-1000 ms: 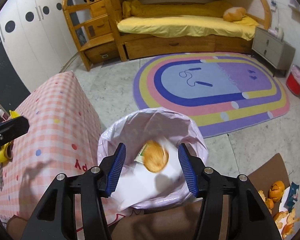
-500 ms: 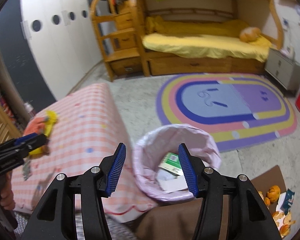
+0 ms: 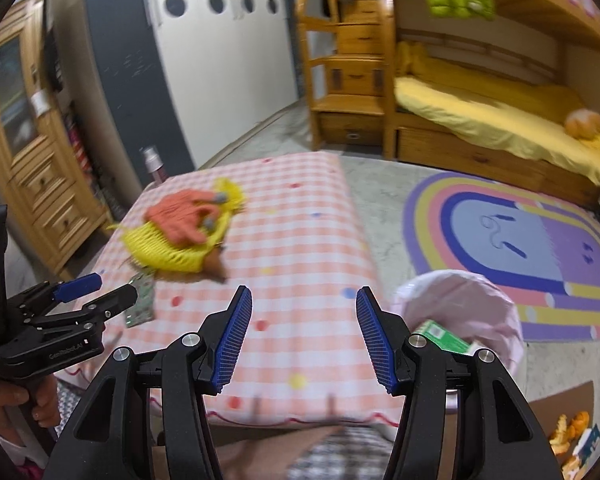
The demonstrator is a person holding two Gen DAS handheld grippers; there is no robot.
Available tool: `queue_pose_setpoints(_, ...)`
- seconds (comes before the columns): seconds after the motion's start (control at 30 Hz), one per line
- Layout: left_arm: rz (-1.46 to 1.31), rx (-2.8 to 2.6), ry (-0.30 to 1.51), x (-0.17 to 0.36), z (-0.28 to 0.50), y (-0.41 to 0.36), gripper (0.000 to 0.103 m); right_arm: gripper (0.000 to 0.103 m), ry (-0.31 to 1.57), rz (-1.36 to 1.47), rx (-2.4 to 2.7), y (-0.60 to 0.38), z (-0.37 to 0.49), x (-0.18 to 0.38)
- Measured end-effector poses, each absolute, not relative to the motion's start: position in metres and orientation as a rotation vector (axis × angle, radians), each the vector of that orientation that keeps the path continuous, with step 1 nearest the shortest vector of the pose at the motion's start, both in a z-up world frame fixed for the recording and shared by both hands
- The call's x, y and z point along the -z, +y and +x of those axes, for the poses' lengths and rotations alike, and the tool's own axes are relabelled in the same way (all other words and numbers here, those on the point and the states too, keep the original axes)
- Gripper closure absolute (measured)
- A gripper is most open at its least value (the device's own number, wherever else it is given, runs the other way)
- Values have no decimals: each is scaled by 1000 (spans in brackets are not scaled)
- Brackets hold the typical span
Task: Collect trash
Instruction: 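Bring both open tools back over the table items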
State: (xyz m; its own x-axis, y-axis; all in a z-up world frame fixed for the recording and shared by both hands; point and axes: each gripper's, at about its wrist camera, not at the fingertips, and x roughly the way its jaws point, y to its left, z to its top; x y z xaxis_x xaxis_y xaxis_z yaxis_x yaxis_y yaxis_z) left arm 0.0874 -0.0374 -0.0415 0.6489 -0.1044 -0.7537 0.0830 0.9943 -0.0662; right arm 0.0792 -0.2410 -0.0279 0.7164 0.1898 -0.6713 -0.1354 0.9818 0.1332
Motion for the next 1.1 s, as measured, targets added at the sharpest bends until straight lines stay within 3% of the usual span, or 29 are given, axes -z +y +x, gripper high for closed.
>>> queue_pose_setpoints(0.2,-98,0,908,60,86,1,18,34,758,36,-216,-204,89,36)
queue_pose_setpoints(0.33,-114,-16,955,75,94,5,17,26,764,-4,-214,-191,91,41)
queue_pose_setpoints(0.9,-35,-103,1018,110,140,-23,17,26,796,-4,-216,-201,85,53)
queue_pose_setpoints(0.97,-32,-108,1016,109,136,-21,22,26,798,-6,-218,-202,84,53)
queue_pose_setpoints(1.03,-25,-105,1006,107,130,-18,41,26,801,-1,-220,-202,84,54)
queue_pose_setpoints(1.1,-33,-67,1006,105,125,-14,44,26,803,7,-226,-202,83,54)
